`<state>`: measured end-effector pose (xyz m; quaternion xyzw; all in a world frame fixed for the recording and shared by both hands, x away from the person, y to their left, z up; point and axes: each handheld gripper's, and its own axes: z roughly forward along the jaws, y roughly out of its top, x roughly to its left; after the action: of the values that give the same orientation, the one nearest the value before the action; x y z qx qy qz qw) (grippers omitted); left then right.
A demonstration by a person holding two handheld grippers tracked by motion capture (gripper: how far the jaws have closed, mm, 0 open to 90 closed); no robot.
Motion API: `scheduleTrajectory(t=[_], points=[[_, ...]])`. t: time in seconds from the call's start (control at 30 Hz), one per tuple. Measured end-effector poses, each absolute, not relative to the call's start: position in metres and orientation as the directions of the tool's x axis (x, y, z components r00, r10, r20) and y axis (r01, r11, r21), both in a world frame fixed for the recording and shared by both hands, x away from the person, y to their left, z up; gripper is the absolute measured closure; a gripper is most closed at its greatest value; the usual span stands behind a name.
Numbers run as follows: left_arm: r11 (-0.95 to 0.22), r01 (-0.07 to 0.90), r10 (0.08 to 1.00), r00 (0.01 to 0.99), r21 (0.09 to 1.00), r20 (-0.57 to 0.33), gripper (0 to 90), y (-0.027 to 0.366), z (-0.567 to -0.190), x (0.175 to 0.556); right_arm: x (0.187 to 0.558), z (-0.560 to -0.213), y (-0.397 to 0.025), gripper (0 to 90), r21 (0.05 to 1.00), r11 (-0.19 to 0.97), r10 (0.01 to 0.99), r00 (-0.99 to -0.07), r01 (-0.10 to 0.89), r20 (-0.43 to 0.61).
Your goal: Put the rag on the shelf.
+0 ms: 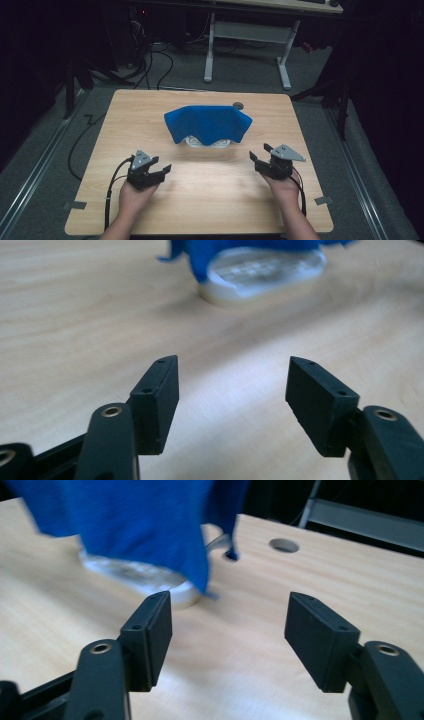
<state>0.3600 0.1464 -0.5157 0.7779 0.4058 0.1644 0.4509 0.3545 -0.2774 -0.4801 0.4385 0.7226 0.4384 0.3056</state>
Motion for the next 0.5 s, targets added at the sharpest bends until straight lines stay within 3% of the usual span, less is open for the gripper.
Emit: scheduleTrajectory(t=[0.13, 0.37, 0.5], points=[[-0.285, 0.486, 0.750, 0.650, 0.826, -0.124, 36.6, 0.133, -0.520, 0.341, 0.328, -0.487, -0.268, 31.6, 0.896, 0.263, 0.886, -0.456, 0.357, -0.079], [-0.399, 0.448, 0.621, 0.774, 0.800, -0.124, 34.3, 0.084, -0.527, 0.302, 0.291, -0.508, -0.238, 29.1, 0.862, 0.325, 0.831, -0.552, 0.388, -0.064], [-0.498, 0.364, 0.562, 0.827, 0.787, -0.027, 33.0, 0.061, -0.530, 0.293, 0.284, -0.518, -0.213, 28.6, 0.836, 0.406, 0.768, -0.633, 0.368, -0.095]])
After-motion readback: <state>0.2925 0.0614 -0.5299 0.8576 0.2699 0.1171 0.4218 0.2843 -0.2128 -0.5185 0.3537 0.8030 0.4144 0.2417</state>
